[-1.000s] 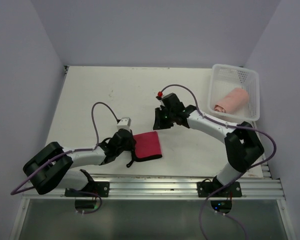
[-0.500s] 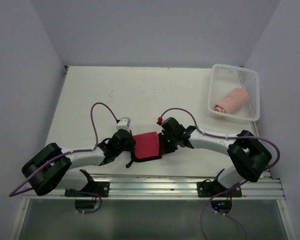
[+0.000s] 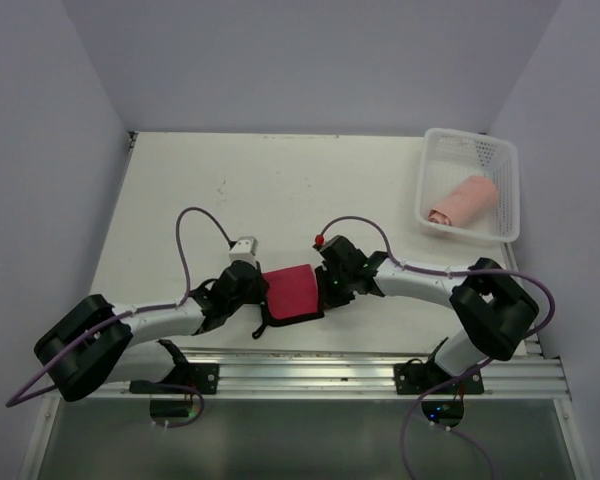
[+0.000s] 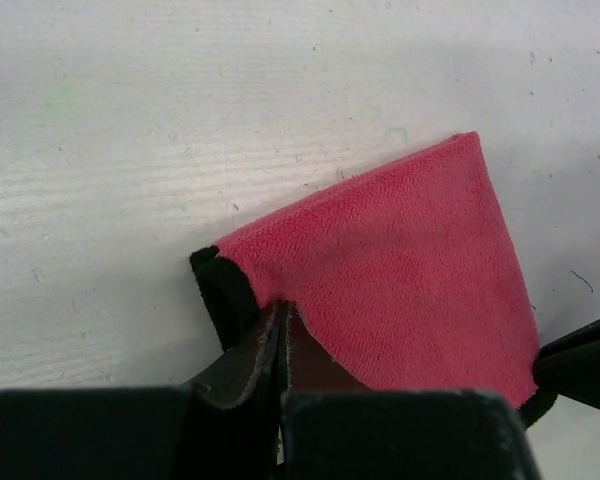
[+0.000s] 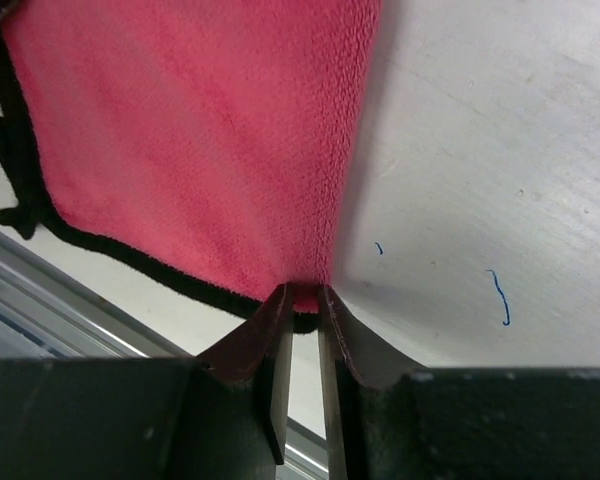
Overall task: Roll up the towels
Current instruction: Roll the towel
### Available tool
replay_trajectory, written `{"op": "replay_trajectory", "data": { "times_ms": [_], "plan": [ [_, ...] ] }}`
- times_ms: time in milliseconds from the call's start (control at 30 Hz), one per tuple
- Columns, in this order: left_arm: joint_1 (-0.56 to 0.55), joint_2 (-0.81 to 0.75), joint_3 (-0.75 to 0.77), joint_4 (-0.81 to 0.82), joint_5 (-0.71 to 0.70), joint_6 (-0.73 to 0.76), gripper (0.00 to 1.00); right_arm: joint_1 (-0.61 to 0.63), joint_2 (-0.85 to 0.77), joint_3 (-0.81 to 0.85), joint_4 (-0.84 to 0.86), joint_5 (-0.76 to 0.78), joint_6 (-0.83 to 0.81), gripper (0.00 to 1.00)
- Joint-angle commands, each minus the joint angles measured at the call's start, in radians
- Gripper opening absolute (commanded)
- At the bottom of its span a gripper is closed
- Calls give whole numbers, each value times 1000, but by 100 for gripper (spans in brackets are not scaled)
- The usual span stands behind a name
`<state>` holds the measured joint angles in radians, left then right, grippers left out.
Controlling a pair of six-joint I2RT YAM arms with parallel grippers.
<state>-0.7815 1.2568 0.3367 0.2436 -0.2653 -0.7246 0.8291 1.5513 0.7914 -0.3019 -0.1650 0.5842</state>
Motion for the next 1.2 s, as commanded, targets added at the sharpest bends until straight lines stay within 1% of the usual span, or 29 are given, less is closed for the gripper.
{"op": "replay_trajectory", "data": {
  "times_ms": [0,67,100,133,167,233,333,367,433,467,500,567,800,1000,1167],
  "plan": [
    [-4,-49,-4,-20,-29,-16,0,-2,-49,74,-55,35,-27,21],
    [-2,-66,14,-32,-28,-15,0,-2,-100,100,-77,48,-27,26],
    [-4,-82,22,-47,-28,-9,0,-2,-118,106,-97,67,-24,30],
    [-4,-89,34,-59,-29,-4,0,-2,-132,109,-103,77,-20,32],
    [-4,-95,60,-70,-32,-1,3,-2,-160,106,-108,85,-14,32],
    [-4,-109,87,-105,-37,14,5,-5,-180,89,-109,102,15,34],
    [-2,-128,133,-135,-34,33,14,-5,-215,57,-92,128,69,37],
    [-4,-131,154,-141,-29,36,19,-7,-223,27,-83,137,84,38],
    [-4,-137,174,-148,-22,50,23,-18,-249,-10,-40,136,143,40],
    [-4,-137,195,-148,-12,54,27,-21,-255,-52,-20,133,163,40],
    [-4,-129,206,-145,-8,63,29,-28,-267,-73,25,116,201,41],
    [-2,-116,243,-144,11,74,32,-38,-270,-124,66,95,233,41],
    [-1,5,347,-145,69,117,33,-45,-246,-213,233,30,310,45],
    [-1,73,397,-147,103,122,34,-45,-191,-248,320,-2,336,45],
    [-1,101,415,-152,138,116,35,-45,-152,-268,357,-7,339,45]
  ]
}}
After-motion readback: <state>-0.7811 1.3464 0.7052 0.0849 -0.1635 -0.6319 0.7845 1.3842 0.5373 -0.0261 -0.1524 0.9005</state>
